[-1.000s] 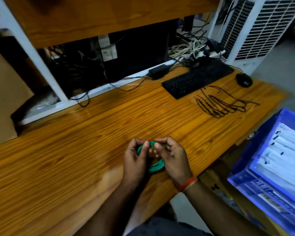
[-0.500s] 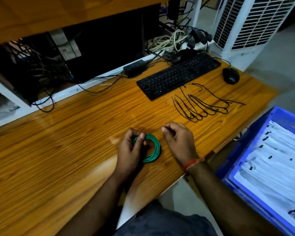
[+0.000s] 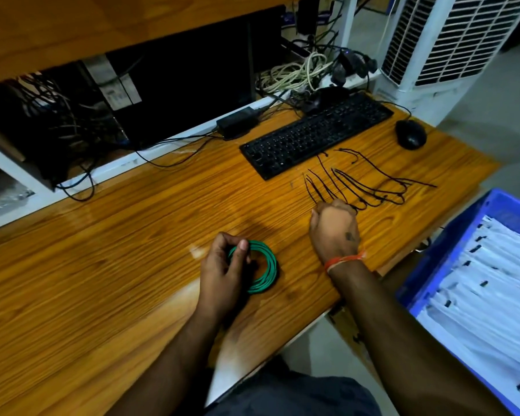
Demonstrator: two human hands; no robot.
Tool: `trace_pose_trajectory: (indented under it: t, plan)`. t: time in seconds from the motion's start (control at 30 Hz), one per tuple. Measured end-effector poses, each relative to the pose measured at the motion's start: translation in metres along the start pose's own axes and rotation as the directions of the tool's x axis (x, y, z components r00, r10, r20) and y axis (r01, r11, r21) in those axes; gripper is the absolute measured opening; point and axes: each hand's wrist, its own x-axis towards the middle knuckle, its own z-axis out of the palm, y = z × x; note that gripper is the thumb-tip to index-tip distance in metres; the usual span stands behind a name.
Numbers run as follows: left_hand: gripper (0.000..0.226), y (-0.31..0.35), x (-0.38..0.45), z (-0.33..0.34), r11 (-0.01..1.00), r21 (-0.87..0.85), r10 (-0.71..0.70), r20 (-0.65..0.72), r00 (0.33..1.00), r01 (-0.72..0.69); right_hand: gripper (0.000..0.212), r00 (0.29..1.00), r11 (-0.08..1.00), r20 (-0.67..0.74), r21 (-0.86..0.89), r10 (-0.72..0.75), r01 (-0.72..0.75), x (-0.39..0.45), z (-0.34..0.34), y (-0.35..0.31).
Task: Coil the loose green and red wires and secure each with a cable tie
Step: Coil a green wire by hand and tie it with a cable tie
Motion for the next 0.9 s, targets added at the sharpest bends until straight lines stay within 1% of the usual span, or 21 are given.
trace_pose_trajectory:
  t: [0.13, 0.23, 0.27, 0.33, 0.4, 0.43, 0.47, 0.5, 0.53, 0.57, 0.6, 0.67, 0.73, 0.77, 0.83, 0.87, 0.9]
  plan:
    - [0.024, -0.002, 0.0, -0.002, 1.0, -0.025, -0.019, -0.012, 1.0, 0.019, 0.014, 1.0, 1.0, 0.008, -0.002, -0.001, 0.001, -0.008, 0.004, -0.009]
    - [0.026, -0.004, 0.002, -0.002, 0.999, -0.028, -0.024, -0.014, 1.0, 0.024, 0.015, 0.993, 0.999, 0.111, -0.003, 0.037, -0.037, -0.013, 0.011, -0.013]
    - [0.026, -0.004, 0.002, -0.002, 0.999, -0.026, -0.026, -0.014, 1.0, 0.026, 0.016, 0.99, 0.999, 0.135, -0.029, 0.04, -0.037, -0.014, 0.011, -0.014]
    - [0.026, -0.004, 0.002, -0.002, 1.0, -0.017, -0.022, -0.014, 1.0, 0.022, 0.017, 0.989, 0.998, 0.15, -0.057, 0.011, -0.003, -0.014, 0.009, -0.021]
    - [0.024, -0.004, 0.002, -0.001, 1.0, -0.016, -0.012, -0.023, 1.0, 0.012, 0.019, 0.98, 0.997, 0.191, -0.039, -0.059, 0.068, -0.016, 0.004, -0.029]
    - [0.022, -0.004, 0.002, -0.001, 1.0, -0.015, -0.009, -0.029, 1.0, 0.008, 0.018, 0.973, 0.993, 0.201, -0.014, -0.116, 0.121, -0.019, 0.002, -0.034]
    - [0.02, -0.003, 0.002, 0.0, 1.0, -0.015, -0.006, -0.035, 0.999, 0.005, 0.017, 0.965, 0.986, 0.202, 0.051, -0.169, 0.162, -0.022, 0.0, -0.037]
    - [0.018, -0.003, 0.002, 0.0, 1.0, -0.013, -0.002, -0.041, 0.999, 0.002, 0.016, 0.961, 0.974, 0.2, 0.161, -0.193, 0.162, -0.025, -0.001, -0.039]
    - [0.016, -0.003, 0.002, 0.001, 1.0, -0.011, 0.001, -0.046, 0.999, -0.002, 0.015, 0.959, 0.949, 0.207, 0.288, -0.195, 0.131, -0.027, -0.002, -0.04]
    - [0.014, -0.003, 0.002, 0.001, 1.0, -0.01, 0.004, -0.049, 0.999, -0.005, 0.014, 0.959, 0.911, 0.205, 0.401, -0.195, 0.1, -0.029, -0.003, -0.042]
    - [0.014, -0.003, 0.002, 0.001, 1.0, -0.011, 0.007, -0.05, 0.999, -0.007, 0.011, 0.961, 0.873, 0.19, 0.479, -0.201, 0.088, -0.029, -0.003, -0.041]
    - [0.014, -0.003, 0.002, 0.001, 1.0, -0.023, 0.005, -0.048, 0.999, -0.007, 0.01, 0.966, 0.809, 0.154, 0.583, -0.208, 0.081, -0.025, -0.006, -0.04]
    - [0.014, -0.002, 0.001, 0.002, 0.999, -0.04, -0.006, -0.052, 0.999, 0.004, 0.014, 0.969, 0.714, 0.161, 0.7, -0.186, 0.02, -0.021, -0.014, -0.041]
    - [0.013, -0.002, 0.001, 0.003, 0.999, -0.05, -0.017, -0.056, 0.998, 0.014, 0.017, 0.969, 0.636, 0.183, 0.771, -0.164, -0.038, -0.021, -0.019, -0.042]
    - [0.013, -0.004, 0.001, 0.004, 0.997, -0.066, -0.041, -0.07, 0.997, 0.036, 0.022, 0.965, 0.444, 0.222, 0.885, -0.137, -0.14, -0.023, -0.029, -0.045]
    - [0.013, -0.004, 0.002, 0.004, 0.996, -0.073, -0.048, -0.076, 0.996, 0.042, 0.021, 0.964, 0.36, 0.223, 0.919, -0.142, -0.16, -0.025, -0.032, -0.046]
    - [0.012, -0.004, 0.002, 0.005, 0.996, -0.082, -0.052, -0.08, 0.995, 0.045, 0.018, 0.964, 0.298, 0.219, 0.94, -0.15, -0.167, -0.028, -0.036, -0.048]
